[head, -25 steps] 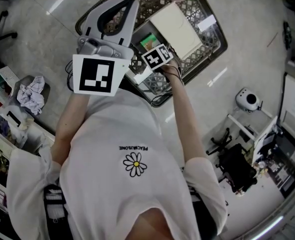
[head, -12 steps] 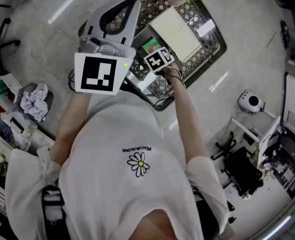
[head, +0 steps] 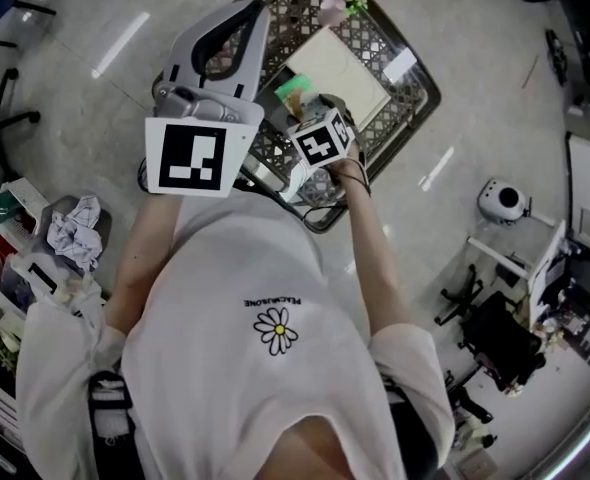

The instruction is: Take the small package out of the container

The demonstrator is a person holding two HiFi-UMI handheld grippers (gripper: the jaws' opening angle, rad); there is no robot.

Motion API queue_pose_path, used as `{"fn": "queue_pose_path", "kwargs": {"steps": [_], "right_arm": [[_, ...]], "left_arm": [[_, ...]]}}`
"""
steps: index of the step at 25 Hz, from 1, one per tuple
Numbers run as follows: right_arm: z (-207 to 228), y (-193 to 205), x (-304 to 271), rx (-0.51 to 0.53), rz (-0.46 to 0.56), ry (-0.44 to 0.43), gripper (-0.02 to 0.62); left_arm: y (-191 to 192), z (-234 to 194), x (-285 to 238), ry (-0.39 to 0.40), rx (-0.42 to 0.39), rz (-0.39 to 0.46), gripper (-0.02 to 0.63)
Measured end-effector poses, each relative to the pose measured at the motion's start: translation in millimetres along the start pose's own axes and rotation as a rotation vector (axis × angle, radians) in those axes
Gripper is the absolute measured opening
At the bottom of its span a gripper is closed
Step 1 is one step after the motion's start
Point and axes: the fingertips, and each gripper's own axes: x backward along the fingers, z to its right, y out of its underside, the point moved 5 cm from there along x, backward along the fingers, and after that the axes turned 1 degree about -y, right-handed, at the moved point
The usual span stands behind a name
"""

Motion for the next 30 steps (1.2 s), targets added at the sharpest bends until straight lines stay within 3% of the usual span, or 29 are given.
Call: {"fn": "queue_pose_path", "kwargs": {"steps": [10,14,22,30], "right_arm": [[28.7,-54.5,131.4,-0.072,0.389,0.173,0.321],[33.6,-71.4,184.0,-0.154,0.568,0.246,0.321],[47.7,-42.8,295.3,-0.329,0.888,0.390,0.321],[44.1,12.9,360.8,-0.573,1.102,0.663,0.321]], "left_arm": [[-29.3,25.3,-5.0,0.066,-0.015,0.071,0.023],[-39.4,30.1,-8.6,0.104,-0.012,0.096,0.023],[-69.2,88.9,-10.8,0.193,-0.002,0.151,0.023],[-84.9,136.0,-7.1,0.317,0.016,0.192,0.023]]}}
